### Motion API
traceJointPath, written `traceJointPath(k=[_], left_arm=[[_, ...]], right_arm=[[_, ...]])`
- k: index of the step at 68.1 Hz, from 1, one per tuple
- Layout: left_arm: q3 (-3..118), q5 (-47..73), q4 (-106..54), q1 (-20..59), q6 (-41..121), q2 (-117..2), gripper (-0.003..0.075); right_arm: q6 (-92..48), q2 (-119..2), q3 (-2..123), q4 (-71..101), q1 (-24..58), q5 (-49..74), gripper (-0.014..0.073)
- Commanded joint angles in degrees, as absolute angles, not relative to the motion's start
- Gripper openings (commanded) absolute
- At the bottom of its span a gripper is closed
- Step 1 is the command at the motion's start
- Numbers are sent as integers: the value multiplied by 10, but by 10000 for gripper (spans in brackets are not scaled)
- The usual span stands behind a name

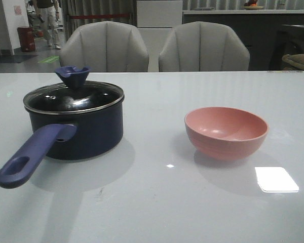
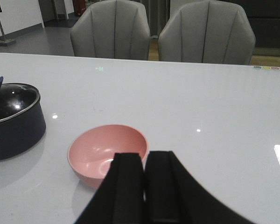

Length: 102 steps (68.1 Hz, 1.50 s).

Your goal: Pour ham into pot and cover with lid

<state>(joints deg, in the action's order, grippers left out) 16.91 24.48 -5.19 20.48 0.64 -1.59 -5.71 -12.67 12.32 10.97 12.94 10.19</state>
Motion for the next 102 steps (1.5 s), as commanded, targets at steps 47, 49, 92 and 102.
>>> traceJointPath(k=[47, 49, 92, 102], left_arm=[[135, 180, -21, 124, 8, -22, 133], [126, 164, -23, 105, 5, -22, 133], [-15, -20, 0, -4, -29, 14, 133], [-15, -20, 0, -4, -29, 14, 133]], right_arm=[[-63, -130, 140, 109, 129, 51, 151], [-63, -130, 140, 109, 129, 51, 151], [-63, -130, 140, 109, 129, 53, 151], [-63, -130, 140, 109, 129, 53, 151]])
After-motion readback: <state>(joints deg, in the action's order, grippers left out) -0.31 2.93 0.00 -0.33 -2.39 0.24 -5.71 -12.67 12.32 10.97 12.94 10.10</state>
